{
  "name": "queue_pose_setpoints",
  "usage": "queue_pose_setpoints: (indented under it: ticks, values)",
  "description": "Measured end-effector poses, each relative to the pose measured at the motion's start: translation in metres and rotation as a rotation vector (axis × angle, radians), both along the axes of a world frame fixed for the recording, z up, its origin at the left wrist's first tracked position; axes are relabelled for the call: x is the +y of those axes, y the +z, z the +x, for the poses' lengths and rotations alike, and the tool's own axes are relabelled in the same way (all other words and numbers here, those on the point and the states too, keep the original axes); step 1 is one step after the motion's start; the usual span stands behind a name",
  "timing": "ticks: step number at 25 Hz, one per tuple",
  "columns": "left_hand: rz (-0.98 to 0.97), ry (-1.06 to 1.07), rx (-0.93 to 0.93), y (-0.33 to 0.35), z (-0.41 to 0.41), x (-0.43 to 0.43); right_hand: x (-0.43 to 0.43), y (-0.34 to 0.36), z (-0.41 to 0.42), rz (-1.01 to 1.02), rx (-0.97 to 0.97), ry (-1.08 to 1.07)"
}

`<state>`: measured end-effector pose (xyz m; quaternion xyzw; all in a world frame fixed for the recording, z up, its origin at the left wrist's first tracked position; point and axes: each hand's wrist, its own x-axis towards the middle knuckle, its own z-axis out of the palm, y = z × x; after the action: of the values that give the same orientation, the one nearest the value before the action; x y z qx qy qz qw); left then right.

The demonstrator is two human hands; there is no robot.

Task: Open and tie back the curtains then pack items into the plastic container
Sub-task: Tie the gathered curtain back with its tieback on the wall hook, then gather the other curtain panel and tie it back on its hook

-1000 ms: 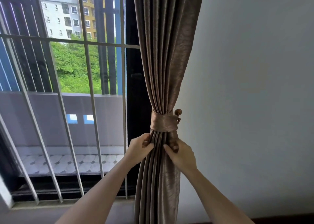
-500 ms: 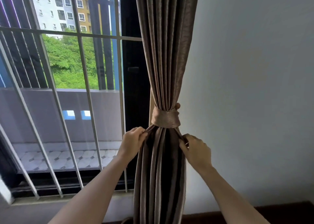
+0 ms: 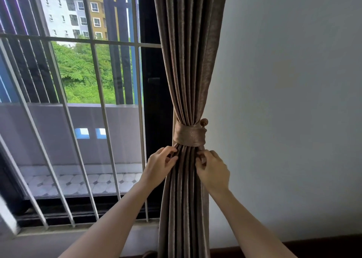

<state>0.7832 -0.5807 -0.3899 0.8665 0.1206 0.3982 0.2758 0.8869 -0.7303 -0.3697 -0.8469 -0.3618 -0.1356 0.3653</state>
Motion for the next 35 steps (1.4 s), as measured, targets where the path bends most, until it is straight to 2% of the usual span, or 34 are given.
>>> queue_pose_setpoints:
  ticks: [3, 6, 10, 14, 17, 19, 20, 22, 25, 26, 27, 29, 31, 35]
  values:
    - [-0.029, 0.067, 0.118, 0.007, 0.009, 0.001, 0.009, 0.003, -0.005, -0.042, 0.034, -0.022]
    - [0.066, 0.146, 0.327, 0.006, 0.013, 0.001, 0.016, 0.005, -0.001, -0.106, 0.027, -0.023]
    - [0.107, 0.124, 0.233, -0.004, -0.005, -0.005, 0.01, 0.002, 0.003, -0.148, 0.04, -0.009]
    - [0.175, 0.062, 0.228, -0.007, -0.011, -0.017, 0.004, -0.008, -0.004, -0.123, 0.031, 0.03]
    - [-0.053, -0.001, 0.218, -0.011, -0.012, -0.021, -0.001, -0.012, -0.003, 0.087, -0.029, 0.04]
    - [-0.222, -0.001, 0.205, -0.007, -0.009, -0.019, 0.001, -0.004, -0.001, 0.299, 0.155, 0.121]
    - [-0.239, 0.012, 0.247, -0.003, -0.007, -0.018, 0.004, 0.003, -0.001, 0.335, 0.255, 0.162]
    - [-0.134, 0.061, 0.453, -0.004, -0.006, -0.014, 0.011, 0.008, 0.004, 0.257, 0.327, 0.203]
    - [0.002, 0.055, 0.908, -0.031, -0.022, -0.009, 0.007, -0.013, 0.004, -0.002, 0.313, 0.247]
    - [0.001, 0.046, 0.978, -0.041, -0.032, -0.005, 0.003, -0.023, 0.001, -0.058, 0.261, 0.244]
    - [-0.008, 0.059, 0.978, -0.044, -0.043, 0.0, -0.001, -0.032, -0.002, -0.038, 0.179, 0.229]
    - [-0.01, 0.138, 0.881, -0.036, -0.06, 0.014, -0.002, -0.028, -0.013, 0.134, -0.021, 0.216]
    - [0.009, 0.2, 0.758, -0.02, -0.074, 0.031, 0.01, -0.01, -0.031, 0.217, -0.143, 0.32]
    - [-0.005, 0.331, 0.632, 0.004, -0.111, 0.074, 0.073, -0.005, -0.075, -0.019, -0.161, 0.579]
